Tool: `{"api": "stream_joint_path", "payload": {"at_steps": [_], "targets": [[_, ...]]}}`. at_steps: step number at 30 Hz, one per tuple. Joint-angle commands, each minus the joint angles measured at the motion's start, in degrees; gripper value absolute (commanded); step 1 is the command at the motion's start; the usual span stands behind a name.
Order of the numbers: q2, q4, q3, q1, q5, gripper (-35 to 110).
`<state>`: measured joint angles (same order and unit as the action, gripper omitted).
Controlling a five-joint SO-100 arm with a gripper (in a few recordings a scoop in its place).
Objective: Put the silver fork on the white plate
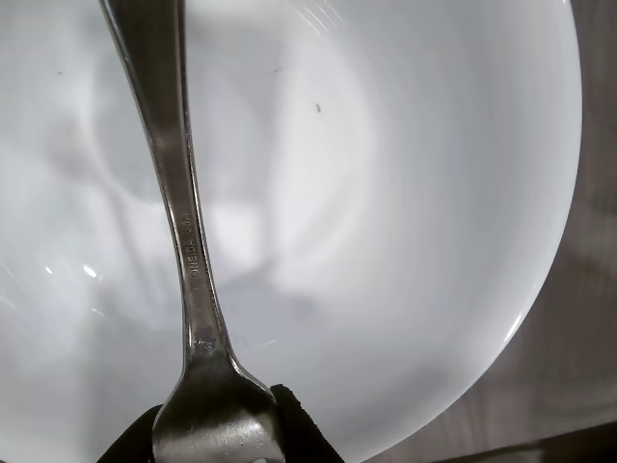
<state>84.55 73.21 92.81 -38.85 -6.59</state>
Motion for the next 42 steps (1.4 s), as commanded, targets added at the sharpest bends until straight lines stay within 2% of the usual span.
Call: {"api": "stream_joint_path", "payload": {"at_steps": [1, 9, 16, 24, 32, 42], "targets": [[4.1, 1.7, -0.9, 0.4, 0.4, 0], [14.8, 5.4, -1.2, 0.9, 0.2, 0], [16.4, 5.8, -0.8, 9.1, 2.8, 0], [7.6, -0.1, -1.1, 11.9, 3.7, 0], [-5.4, -5.9, -4.2, 8.8, 3.6, 0], [-15.1, -5.6, -10.6, 4.0, 3.0, 0]]}}
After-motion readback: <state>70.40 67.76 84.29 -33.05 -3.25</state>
